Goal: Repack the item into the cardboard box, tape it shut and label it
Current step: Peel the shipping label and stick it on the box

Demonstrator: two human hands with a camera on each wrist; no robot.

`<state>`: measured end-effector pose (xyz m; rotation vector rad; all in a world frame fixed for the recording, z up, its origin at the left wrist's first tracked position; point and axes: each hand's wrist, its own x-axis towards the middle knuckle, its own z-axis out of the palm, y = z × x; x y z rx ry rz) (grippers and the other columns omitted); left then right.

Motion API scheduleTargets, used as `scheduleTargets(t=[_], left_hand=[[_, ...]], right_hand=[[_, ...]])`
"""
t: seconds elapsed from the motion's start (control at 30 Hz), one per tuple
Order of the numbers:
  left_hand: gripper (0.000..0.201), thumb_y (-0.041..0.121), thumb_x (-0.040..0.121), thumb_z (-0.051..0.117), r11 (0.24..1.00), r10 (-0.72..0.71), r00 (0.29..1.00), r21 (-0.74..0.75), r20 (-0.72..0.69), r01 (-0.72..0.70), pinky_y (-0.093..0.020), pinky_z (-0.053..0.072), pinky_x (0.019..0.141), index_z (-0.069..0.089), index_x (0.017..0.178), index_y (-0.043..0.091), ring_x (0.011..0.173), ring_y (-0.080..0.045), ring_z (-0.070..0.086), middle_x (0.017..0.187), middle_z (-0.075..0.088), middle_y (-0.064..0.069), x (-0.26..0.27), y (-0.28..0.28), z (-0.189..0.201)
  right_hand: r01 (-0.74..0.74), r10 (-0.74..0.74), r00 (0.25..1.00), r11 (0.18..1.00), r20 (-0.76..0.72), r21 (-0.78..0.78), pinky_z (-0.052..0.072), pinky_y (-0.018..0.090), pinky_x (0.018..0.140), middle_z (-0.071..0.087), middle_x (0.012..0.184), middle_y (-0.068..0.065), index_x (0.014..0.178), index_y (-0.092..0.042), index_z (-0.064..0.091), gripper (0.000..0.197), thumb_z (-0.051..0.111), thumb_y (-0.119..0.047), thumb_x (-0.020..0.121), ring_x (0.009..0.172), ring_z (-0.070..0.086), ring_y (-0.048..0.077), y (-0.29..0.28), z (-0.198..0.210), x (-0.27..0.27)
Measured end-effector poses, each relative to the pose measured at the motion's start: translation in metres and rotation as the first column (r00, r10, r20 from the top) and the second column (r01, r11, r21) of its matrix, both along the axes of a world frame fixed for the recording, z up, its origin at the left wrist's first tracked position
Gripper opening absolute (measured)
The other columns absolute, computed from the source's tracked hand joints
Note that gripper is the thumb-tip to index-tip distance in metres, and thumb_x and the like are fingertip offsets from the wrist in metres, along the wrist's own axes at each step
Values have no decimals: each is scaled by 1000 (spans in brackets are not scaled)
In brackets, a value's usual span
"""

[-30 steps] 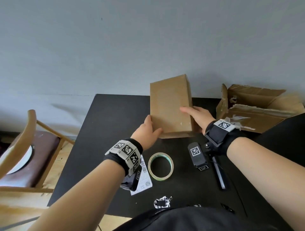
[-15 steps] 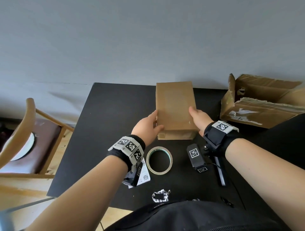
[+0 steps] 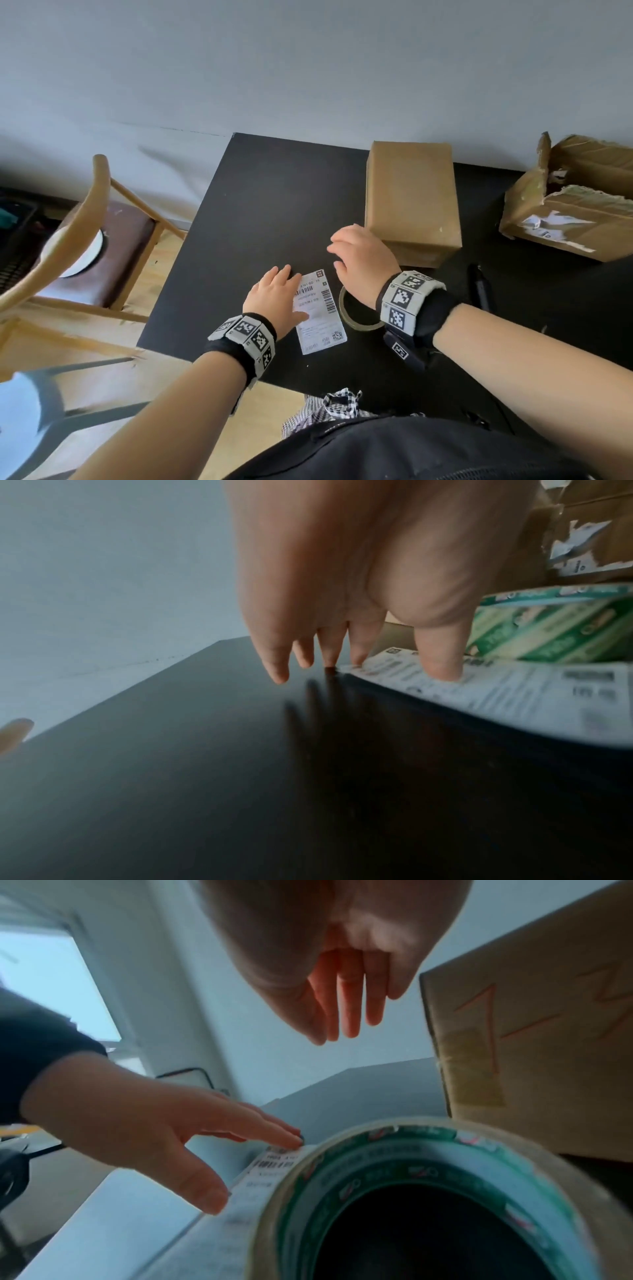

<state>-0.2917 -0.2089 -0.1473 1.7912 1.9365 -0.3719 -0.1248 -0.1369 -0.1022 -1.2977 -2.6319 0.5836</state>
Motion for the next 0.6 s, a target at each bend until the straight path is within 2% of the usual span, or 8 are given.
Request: scheduleTargets(t=[0.13, 0.2, 0.27, 0.37, 0.47, 0.53, 0.6], left_hand=[[85, 50, 85, 60, 998, 11, 999, 60, 46, -14, -41, 16, 116, 12, 150, 24, 146, -21, 5, 159, 5, 1, -2, -15, -12], [83, 47, 85, 62, 993, 15, 996, 112, 90, -26, -39, 15, 117, 14, 150, 24, 146, -19, 9, 158, 11, 3, -4, -20, -16], [82, 45, 83, 65, 984, -2, 992, 178, 123, -20, -36, 16, 116, 19, 149, 24, 143, -18, 17, 155, 21, 5, -6, -24, -19], [85, 41, 79, 70, 971, -26, 983, 240, 180, -18, -32, 24, 113, 22, 148, 23, 135, -17, 30, 145, 33, 5, -9, -28, -19], [87, 30, 78, 74, 971, -13, 967, 234, 253, -48, -28, 42, 99, 22, 148, 23, 121, -16, 41, 136, 32, 1, -8, -30, -16], [73, 19, 84, 67, 967, 31, 950, 231, 310, -107, -27, 50, 88, 28, 145, 23, 110, -16, 48, 130, 33, 1, -8, -31, -13], [46, 16, 92, 54, 946, 70, 925, 268, 374, -180, -26, 50, 82, 44, 137, 24, 100, -16, 52, 121, 39, 2, -9, -29, -8]], right_hand=[[14, 11, 987, 988, 159, -155, 44, 36, 100, 53, 130, 5, 126, -12, 55, 33, 50, -19, 94, 122, 47, 22, -11, -19, -17], [40, 12, 973, 975, 231, -217, 48, 38, 94, 56, 125, 5, 122, -13, 55, 33, 56, -22, 91, 116, 52, 24, -15, -28, -24], [42, 23, 957, 976, 288, -216, 50, 36, 87, 57, 114, 4, 114, -15, 57, 29, 60, -25, 87, 107, 55, 23, -19, -36, -30], [44, 4, 938, 991, 346, -129, 42, 36, 87, 56, 111, 3, 115, -18, 55, 34, 64, -26, 83, 105, 53, 23, -24, -45, -38], [66, -23, 927, 993, 374, -102, 39, 36, 90, 54, 113, 4, 117, -18, 55, 33, 62, -24, 85, 108, 50, 24, -26, -51, -41], [75, -36, 936, 992, 349, -101, 39, 37, 91, 55, 111, 4, 112, -19, 59, 26, 60, -26, 87, 107, 50, 24, -26, -49, -42], [106, -69, 963, 985, 259, -133, 40, 36, 91, 58, 107, 3, 104, -19, 64, 19, 55, -29, 91, 102, 53, 22, -26, -42, -41]])
